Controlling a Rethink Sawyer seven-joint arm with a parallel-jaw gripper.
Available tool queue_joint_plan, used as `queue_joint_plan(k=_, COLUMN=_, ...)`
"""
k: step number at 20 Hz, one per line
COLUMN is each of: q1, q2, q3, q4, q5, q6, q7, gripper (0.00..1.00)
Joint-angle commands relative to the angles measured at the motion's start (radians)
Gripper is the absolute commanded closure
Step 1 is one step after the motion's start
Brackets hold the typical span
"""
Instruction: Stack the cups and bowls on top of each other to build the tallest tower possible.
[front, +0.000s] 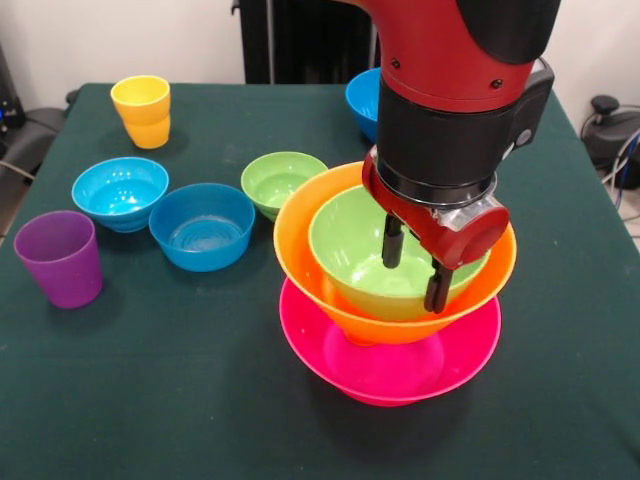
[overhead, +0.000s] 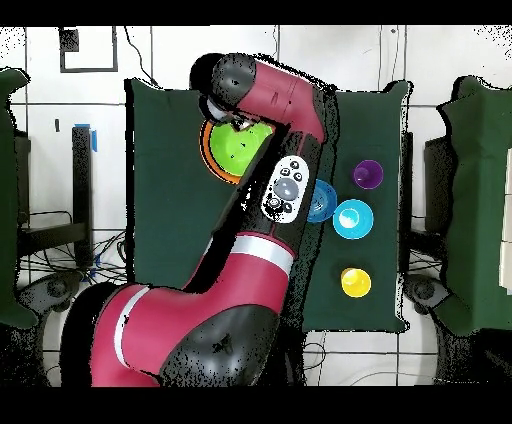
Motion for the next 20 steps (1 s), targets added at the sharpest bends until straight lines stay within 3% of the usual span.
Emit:
queue_joint_plan(k=1, q1=-0.014, q2=0.005, q3=0.122, q4=0.002, q5=-0.062, q6=0.038, q7=-0.045, gripper=0.0)
queue_joint_plan(k=6, q1=-0.015, q2=-0.018, q3=0.112, q4=-0.013, q5=-0.062, q6=0.094, q7=-0.036, gripper=0.0)
queue_joint_plan(k=13, q1=-0.048, q2=0.001, q3=0.038, q4=-0.228, q5=-0.073, q6=0.346, q7=-0.033, gripper=0.0)
queue_joint_plan(k=16, q1=-0.055, q2=0.011, q3=0.037, q4=-0.25, q5=-0.073, q6=0.358, q7=-0.041, gripper=0.0)
queue_joint_plan(k=20, q1=-0.045, q2=0.019, q3=0.057, q4=-0.222, q5=-0.072, q6=0.302, q7=-0.025, gripper=0.0)
